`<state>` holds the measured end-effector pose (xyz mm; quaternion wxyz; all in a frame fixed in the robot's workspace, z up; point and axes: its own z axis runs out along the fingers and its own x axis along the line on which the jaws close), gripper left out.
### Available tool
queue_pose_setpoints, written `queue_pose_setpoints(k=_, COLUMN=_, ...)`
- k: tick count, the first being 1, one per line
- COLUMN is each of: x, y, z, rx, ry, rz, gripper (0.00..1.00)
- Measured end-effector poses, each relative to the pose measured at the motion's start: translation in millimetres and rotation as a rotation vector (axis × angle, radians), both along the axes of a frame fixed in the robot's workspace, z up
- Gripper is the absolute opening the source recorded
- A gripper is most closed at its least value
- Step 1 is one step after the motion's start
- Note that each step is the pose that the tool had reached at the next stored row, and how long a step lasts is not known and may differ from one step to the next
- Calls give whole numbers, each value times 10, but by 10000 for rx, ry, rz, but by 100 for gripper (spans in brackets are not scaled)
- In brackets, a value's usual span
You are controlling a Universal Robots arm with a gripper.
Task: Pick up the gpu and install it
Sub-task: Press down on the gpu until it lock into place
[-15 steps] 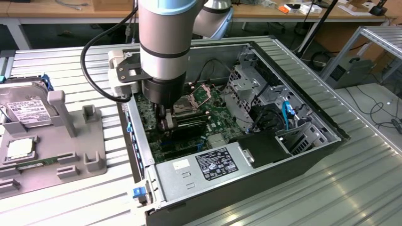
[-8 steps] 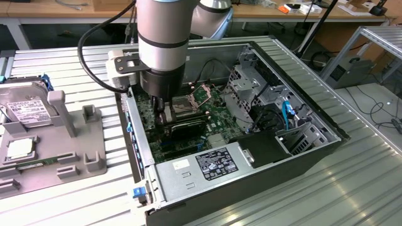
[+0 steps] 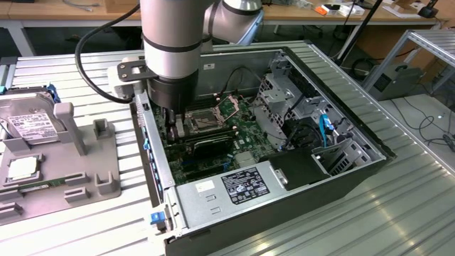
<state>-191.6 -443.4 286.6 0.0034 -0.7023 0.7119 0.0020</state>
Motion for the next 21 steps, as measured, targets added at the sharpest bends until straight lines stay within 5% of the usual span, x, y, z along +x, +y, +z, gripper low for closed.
queue_pose_setpoints(k=10, x=-263, y=-3, z=-1, rx=28, ry=-11, rz=5, gripper=11)
queue_pose_setpoints(k=21, x=-154, y=-3, z=-15, rx=30, ry=11, rz=6, gripper=11)
